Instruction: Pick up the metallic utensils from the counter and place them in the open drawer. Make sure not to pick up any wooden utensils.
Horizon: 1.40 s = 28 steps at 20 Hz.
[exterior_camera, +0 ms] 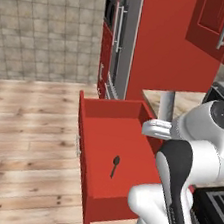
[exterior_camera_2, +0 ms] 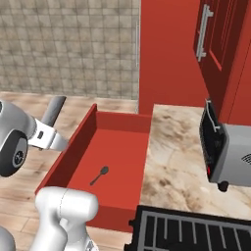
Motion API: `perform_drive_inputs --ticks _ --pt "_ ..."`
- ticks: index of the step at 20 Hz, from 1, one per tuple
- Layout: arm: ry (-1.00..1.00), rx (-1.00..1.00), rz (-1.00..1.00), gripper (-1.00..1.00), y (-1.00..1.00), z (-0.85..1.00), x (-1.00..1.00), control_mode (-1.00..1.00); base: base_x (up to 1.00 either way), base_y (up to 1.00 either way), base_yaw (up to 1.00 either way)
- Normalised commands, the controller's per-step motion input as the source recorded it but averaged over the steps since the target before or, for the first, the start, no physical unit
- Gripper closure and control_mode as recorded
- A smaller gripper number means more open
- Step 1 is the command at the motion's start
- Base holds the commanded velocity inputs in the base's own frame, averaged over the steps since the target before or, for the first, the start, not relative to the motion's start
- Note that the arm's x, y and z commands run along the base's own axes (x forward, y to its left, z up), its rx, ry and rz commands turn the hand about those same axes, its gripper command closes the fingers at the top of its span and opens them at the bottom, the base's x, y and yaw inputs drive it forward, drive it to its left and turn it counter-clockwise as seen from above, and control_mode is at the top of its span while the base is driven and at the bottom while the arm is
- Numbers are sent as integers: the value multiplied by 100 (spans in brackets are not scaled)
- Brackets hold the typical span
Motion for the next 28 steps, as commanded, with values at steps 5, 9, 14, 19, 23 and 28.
perform_drive_inputs --ticks 5,9,14,19,23,28 --pt "0 0 0 100 0 0 0 100 1 -14 26" --pt "0 0 0 100 0 0 0 100 1 -11 24" --pt "1 2 10 100 -20 0 12 -100 2 -2 3" --pt "13 -3 -3 100 -2 -51 65 -100 0 0 0" --pt "32 -9 -5 100 -5 -69 98 -100 0 0 0" --pt "17 -1 -4 100 -36 -76 90 -100 0 0 0"
